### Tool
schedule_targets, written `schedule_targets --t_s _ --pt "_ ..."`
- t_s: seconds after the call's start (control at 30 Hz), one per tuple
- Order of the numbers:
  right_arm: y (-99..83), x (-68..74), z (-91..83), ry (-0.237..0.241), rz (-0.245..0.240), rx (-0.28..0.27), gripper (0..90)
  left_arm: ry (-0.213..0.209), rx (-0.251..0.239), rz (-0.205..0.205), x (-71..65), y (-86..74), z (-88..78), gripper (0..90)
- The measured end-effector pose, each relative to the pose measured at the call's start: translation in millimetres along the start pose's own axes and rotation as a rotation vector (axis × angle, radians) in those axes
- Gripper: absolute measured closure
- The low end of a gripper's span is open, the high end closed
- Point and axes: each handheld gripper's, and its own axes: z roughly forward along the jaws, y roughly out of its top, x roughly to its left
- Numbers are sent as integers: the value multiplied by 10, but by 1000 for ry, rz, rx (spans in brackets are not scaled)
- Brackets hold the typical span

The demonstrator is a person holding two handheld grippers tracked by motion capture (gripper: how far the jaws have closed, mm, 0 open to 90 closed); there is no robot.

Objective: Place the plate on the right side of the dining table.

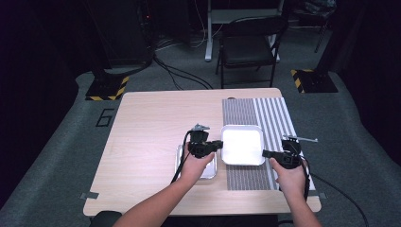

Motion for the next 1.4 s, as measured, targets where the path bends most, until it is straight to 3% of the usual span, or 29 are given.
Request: schedule_targets --t_s 1.03,1.4 --pt "0 -238 -125 -42 10 -12 885 -27 27 16 -172 20 251 823" --pt "12 -309 -114 -41 5 -11 884 -26 36 16 -172 25 328 824"
